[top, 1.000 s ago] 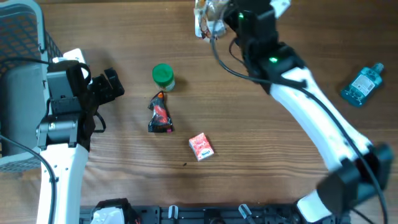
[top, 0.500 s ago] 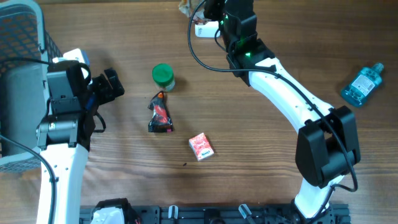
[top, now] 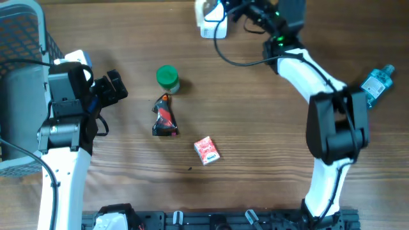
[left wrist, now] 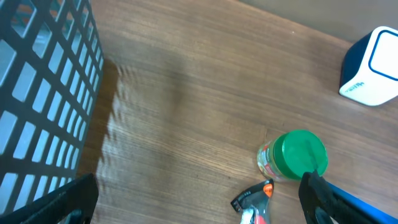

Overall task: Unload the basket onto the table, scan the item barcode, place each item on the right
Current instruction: 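Carry the nut bag up to the white scanner with the right gripper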

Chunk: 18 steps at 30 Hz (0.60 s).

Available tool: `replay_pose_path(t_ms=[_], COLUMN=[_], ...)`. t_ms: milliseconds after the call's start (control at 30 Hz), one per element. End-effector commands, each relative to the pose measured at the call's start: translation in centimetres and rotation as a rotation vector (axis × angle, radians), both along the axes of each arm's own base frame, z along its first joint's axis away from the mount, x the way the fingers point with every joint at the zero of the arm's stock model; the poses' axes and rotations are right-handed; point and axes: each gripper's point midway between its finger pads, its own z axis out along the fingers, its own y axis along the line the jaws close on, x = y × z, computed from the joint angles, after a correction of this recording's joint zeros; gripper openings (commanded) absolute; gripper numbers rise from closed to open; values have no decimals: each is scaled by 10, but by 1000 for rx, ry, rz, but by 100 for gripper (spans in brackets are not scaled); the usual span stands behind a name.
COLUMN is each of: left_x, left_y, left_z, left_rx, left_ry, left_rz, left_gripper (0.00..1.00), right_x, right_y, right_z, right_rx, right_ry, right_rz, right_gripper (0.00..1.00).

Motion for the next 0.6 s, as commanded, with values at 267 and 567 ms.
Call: replay_pose_path(t_ms=[267,567], left_x=[2,2], left_y=[-3,-3], left_z=[3,3], left_rx=[-9,-9], left_ry=[-10,-10], left_rz=[-6,-6], left_gripper=[100,100], right_x=[45,80], right_y=[16,0], right_z=[-56,-72], right_rx=[90,134], right_ry=[65,114], right_rz=[114,-65], right_gripper=[4,15])
